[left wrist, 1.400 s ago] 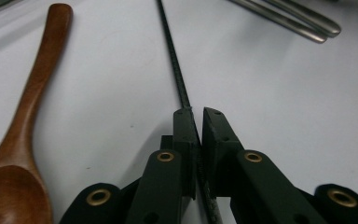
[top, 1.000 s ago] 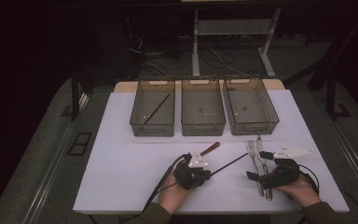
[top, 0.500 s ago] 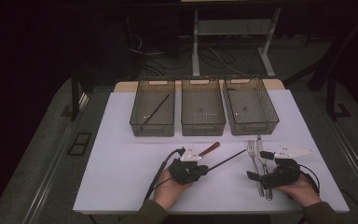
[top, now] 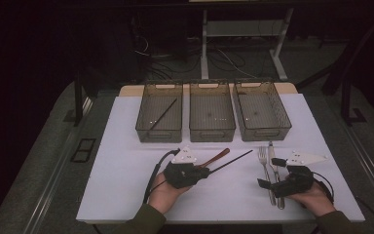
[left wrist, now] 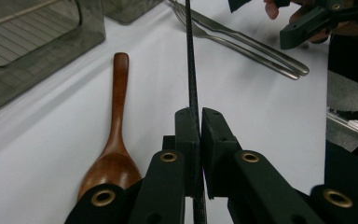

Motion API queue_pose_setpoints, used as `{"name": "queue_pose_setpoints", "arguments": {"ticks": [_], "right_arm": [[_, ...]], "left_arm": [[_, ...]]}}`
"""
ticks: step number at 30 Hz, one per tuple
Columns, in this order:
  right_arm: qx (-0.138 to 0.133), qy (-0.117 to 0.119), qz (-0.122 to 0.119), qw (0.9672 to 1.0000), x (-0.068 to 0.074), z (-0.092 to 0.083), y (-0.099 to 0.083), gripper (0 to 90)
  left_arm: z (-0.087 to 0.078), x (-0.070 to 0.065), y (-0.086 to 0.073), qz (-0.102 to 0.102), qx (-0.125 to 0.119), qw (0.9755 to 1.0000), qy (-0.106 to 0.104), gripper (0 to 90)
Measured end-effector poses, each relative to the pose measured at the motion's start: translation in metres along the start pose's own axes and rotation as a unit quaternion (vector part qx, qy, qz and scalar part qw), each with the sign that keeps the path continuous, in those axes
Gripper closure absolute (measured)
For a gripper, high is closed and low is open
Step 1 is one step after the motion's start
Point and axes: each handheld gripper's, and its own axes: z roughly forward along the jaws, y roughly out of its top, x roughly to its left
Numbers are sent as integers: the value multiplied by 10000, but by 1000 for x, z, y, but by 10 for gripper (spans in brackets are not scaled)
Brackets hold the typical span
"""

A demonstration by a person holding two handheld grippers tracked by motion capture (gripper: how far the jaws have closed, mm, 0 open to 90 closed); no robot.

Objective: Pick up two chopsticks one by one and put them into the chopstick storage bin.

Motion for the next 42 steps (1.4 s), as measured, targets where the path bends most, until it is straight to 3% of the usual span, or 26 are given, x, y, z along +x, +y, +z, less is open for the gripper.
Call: {"name": "queue_pose_setpoints", "arguments": {"ticks": [16, 34, 42], "right_arm": [[3, 3, 1, 10000, 0, 0, 0, 2], [5, -9, 29, 10000, -1, 0, 0, 2], [9, -18, 52, 10000, -1, 0, 0, 2]], "left_arm": [[-33, 17, 7, -37, -294, 9994, 151, 850], [-70, 58, 17, -194, -529, 9958, 724, 849], [-85, 79, 32, -204, -545, 9931, 1014, 849]]}}
